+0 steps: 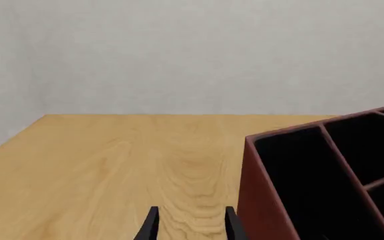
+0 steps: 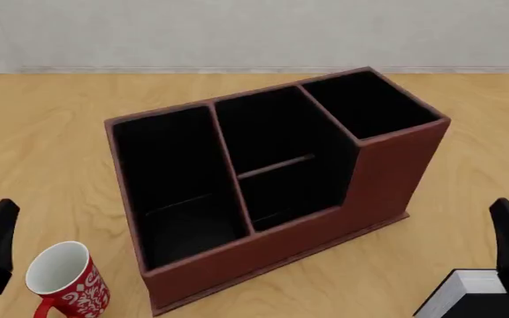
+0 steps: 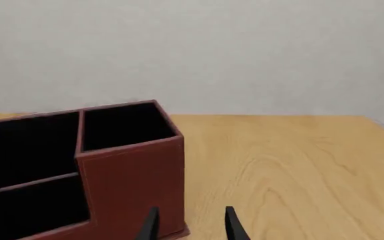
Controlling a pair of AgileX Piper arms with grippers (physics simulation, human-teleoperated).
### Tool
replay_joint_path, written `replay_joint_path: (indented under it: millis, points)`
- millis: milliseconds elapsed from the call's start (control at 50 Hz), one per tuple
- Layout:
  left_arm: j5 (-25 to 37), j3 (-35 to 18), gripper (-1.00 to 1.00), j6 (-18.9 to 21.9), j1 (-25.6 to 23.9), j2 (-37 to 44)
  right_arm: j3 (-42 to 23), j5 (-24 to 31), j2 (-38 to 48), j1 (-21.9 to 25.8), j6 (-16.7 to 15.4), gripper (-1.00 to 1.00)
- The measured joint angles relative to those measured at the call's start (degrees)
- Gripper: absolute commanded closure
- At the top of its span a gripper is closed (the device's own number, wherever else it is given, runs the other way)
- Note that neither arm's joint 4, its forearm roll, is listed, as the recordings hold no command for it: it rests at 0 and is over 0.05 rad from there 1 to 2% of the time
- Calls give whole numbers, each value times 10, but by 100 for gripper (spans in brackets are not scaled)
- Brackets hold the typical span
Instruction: Pick up the book and place it in the right compartment of the caddy.
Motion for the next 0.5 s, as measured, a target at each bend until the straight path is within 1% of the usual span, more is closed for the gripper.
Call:
replay_joint_path:
  millis: [100, 220, 500]
  points:
    - [0, 0, -100, -1, 1, 1, -10, 6, 6, -3, -8, -100]
    - [3, 0, -100, 2, 3, 1, -33, 25, 15, -3, -25, -100]
    - [12, -5, -100, 15, 8, 0, -120, 83, 80, 8, -93, -100]
